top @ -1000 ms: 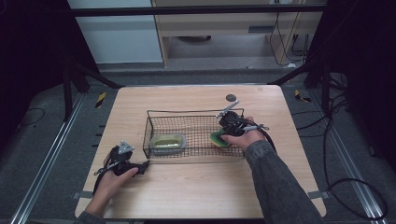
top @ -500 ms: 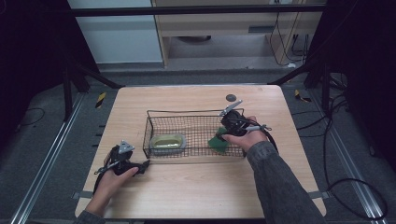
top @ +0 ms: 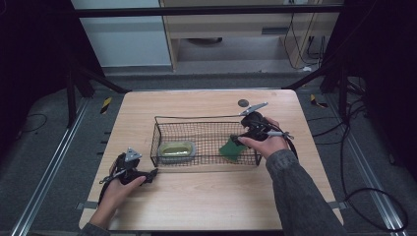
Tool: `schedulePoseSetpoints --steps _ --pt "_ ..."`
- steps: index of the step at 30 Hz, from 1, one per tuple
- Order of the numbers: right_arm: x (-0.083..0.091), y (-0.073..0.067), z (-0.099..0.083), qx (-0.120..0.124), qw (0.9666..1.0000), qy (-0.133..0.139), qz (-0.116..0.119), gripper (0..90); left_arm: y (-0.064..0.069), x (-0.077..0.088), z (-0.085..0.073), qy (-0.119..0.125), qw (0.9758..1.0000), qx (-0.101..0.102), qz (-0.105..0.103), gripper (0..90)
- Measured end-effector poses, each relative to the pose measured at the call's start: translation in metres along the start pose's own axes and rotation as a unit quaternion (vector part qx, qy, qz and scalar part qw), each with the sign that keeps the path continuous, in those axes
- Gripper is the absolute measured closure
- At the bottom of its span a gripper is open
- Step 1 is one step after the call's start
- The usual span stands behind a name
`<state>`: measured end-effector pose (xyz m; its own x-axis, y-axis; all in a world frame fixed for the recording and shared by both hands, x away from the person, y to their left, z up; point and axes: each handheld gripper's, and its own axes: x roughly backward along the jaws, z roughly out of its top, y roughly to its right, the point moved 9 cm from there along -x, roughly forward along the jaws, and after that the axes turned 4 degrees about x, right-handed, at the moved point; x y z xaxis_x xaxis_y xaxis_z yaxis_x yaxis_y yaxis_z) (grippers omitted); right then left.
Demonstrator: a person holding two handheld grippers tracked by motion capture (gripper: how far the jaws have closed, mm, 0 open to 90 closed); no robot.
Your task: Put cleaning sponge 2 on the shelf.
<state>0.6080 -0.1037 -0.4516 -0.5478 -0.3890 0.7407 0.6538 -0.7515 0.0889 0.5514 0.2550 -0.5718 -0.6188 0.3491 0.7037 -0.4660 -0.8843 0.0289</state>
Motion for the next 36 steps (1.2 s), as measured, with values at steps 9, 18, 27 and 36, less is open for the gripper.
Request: schedulePoseSetpoints --steps 9,18,27,36 --pt "0.01 0.02 -0.006 -0.033 0.9979 0.034 -0.045 5.9 0.0 0.0 0.0 0.0 1.0 0.0 0.001 0.0" --pt "0.025 0.04 -0.018 -0.073 0.993 0.058 -0.072 5.3 0.0 0.0 0.0 0.0 1.0 0.0 0.0 0.0" --pt "0.04 0.059 -0.035 -0.101 0.9883 0.07 -0.09 4.9 0.0 0.0 0.0 0.0 1.0 0.0 0.0 0.0" --pt "0.046 0.078 -0.059 -0.129 0.9824 0.08 -0.11 5.4 0.0 0.0 0.0 0.0 1.0 0.0 0.0 0.0"
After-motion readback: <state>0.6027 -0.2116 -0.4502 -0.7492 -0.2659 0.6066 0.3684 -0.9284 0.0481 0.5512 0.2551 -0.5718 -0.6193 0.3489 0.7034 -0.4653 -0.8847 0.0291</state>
